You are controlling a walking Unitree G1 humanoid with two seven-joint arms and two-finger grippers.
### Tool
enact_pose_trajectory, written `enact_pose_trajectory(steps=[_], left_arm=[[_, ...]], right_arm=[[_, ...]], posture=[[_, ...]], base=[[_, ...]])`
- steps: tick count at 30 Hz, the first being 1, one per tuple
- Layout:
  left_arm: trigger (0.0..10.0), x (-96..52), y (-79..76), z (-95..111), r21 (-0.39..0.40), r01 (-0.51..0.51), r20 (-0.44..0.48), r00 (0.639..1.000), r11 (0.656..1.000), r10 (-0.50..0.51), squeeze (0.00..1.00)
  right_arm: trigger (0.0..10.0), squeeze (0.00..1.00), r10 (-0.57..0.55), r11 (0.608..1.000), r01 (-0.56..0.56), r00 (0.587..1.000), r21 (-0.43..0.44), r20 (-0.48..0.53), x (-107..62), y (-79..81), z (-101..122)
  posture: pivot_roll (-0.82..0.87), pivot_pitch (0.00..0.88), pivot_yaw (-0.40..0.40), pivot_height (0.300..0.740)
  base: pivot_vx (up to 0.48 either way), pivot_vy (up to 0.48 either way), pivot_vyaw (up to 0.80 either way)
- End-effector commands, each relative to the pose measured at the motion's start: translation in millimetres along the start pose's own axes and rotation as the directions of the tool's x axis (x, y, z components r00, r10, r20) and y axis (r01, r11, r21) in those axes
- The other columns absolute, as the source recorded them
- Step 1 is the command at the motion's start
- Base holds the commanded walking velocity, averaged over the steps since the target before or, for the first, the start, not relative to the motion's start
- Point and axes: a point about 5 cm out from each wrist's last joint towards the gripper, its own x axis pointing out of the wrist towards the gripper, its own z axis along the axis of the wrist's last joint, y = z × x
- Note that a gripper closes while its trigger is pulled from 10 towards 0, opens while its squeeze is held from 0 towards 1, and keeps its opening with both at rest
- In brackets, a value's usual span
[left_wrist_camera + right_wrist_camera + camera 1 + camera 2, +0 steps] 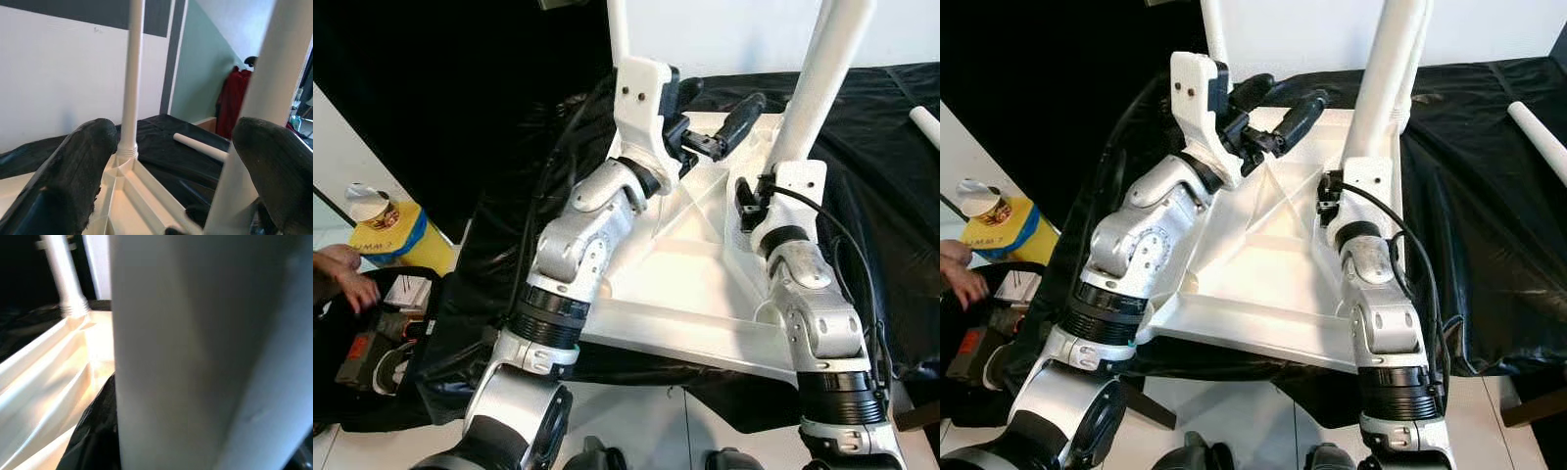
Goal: Building children table
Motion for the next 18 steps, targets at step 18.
enact_pose_trajectory(steps=[18], left_arm=[[10.0, 1.6, -3.3, 0.6, 0.033, 0.054, -0.011, 0.999, 0.998, -0.053, 0.00]], right_arm=[[10.0, 0.00, 0.000, 1.000, 0.001, 0.997, -0.002, 0.073, 6.3, -5.0, 10.9]], posture=[[-0.08, 0.126, 0.067, 0.740]], base=[[0.000, 0.000, 0.00]])
